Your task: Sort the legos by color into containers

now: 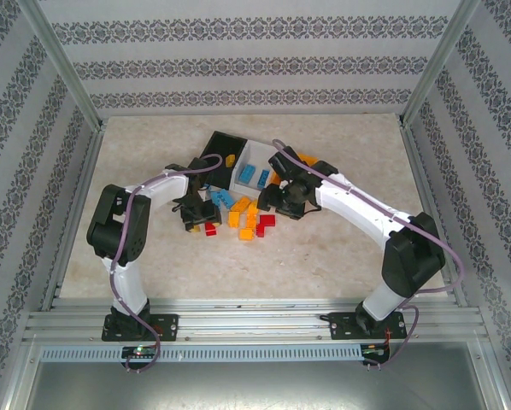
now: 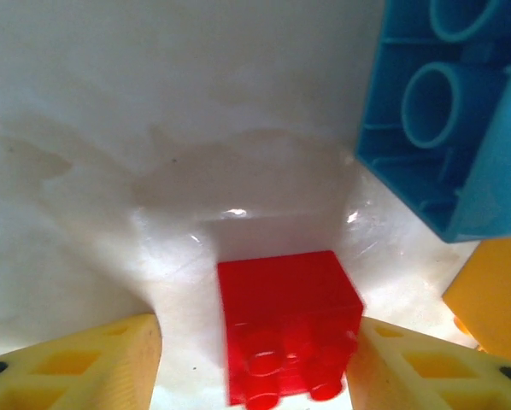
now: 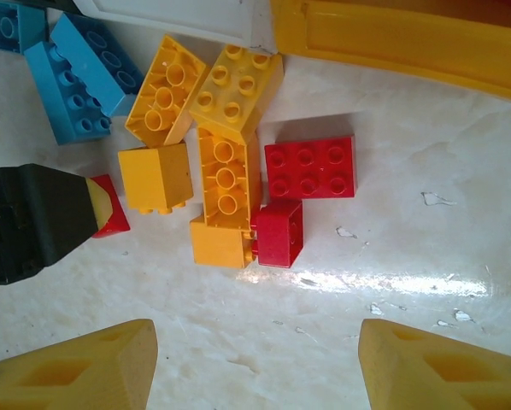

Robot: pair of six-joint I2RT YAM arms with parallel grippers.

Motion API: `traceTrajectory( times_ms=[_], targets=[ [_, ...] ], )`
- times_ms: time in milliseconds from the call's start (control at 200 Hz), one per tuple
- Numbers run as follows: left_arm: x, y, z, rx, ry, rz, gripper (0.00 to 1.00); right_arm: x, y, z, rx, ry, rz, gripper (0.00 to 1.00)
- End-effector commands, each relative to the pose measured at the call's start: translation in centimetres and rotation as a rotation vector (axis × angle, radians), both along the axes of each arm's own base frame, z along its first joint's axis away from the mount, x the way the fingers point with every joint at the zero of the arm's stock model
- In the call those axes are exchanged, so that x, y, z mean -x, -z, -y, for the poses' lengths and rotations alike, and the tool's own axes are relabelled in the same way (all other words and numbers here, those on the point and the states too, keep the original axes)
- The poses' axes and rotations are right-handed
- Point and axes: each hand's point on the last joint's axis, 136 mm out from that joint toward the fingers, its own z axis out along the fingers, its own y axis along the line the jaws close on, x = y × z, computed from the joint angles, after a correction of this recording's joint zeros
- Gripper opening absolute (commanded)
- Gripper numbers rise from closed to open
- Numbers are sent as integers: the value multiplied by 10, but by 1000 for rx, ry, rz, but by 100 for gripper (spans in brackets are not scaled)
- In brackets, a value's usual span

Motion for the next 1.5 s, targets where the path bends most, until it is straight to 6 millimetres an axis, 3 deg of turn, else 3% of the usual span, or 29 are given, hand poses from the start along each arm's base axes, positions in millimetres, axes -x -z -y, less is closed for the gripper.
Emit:
traceTrajectory(
  times_ms=[0, 95, 340, 630, 814, 1044, 1219, 1494],
  targets=[
    [-3, 5, 8, 8, 48, 8, 48, -1, -2, 8, 7, 37, 15, 64],
    [-1, 2, 6, 3, 57, 12, 40, -1, -2, 7, 4, 41, 17, 64],
    [4, -17, 4, 7, 89, 38, 32, -3, -9, 11, 3, 71, 45, 64],
    [-7, -77, 20, 131, 118, 144, 32, 3, -38, 49, 21, 180, 124, 64],
    [-35, -125, 58, 350, 33, 236, 33, 4, -36, 88, -54, 305, 120, 64],
    [-86, -169, 123, 625, -89, 309, 33, -21, -37, 132, -234, 487, 164, 64],
    [-110, -168, 171, 677, -95, 299, 33, -39, -34, 144, -314, 504, 216, 65],
    [-131, -150, 223, 651, -71, 258, 33, -49, -27, 145, -323, 429, 192, 66]
  ],
)
